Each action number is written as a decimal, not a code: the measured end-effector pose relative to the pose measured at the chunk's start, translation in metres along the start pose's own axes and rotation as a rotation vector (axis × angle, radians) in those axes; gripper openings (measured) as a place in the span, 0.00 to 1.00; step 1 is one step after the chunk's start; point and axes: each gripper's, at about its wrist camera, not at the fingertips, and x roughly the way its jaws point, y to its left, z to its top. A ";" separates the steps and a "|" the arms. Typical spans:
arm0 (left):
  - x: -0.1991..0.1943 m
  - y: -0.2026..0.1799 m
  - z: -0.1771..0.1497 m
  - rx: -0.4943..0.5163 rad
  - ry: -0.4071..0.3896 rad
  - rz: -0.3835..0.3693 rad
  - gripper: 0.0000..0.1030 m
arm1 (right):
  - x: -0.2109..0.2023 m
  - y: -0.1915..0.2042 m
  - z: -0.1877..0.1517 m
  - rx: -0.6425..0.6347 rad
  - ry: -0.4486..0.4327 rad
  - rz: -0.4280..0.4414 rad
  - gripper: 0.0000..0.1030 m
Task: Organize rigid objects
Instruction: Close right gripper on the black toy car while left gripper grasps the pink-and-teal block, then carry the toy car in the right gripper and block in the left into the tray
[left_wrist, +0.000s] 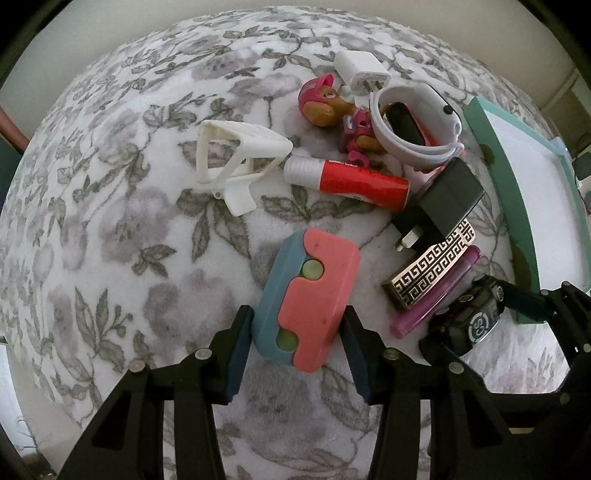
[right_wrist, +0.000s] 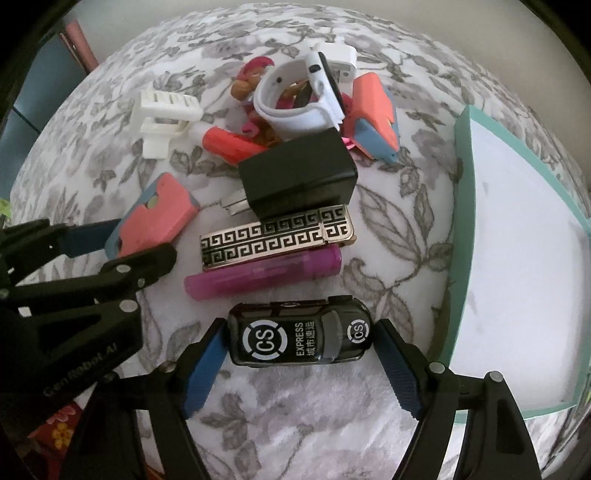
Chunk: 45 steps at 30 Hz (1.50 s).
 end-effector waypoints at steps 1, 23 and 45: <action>0.000 -0.001 0.000 0.002 0.003 0.004 0.48 | 0.000 0.000 0.000 0.005 -0.001 0.002 0.76; -0.079 -0.022 0.037 -0.055 -0.089 0.002 0.18 | -0.067 -0.057 0.007 0.194 -0.172 0.180 0.76; -0.127 -0.048 0.049 -0.023 -0.223 0.011 0.18 | -0.096 -0.109 -0.001 0.375 -0.279 0.155 0.76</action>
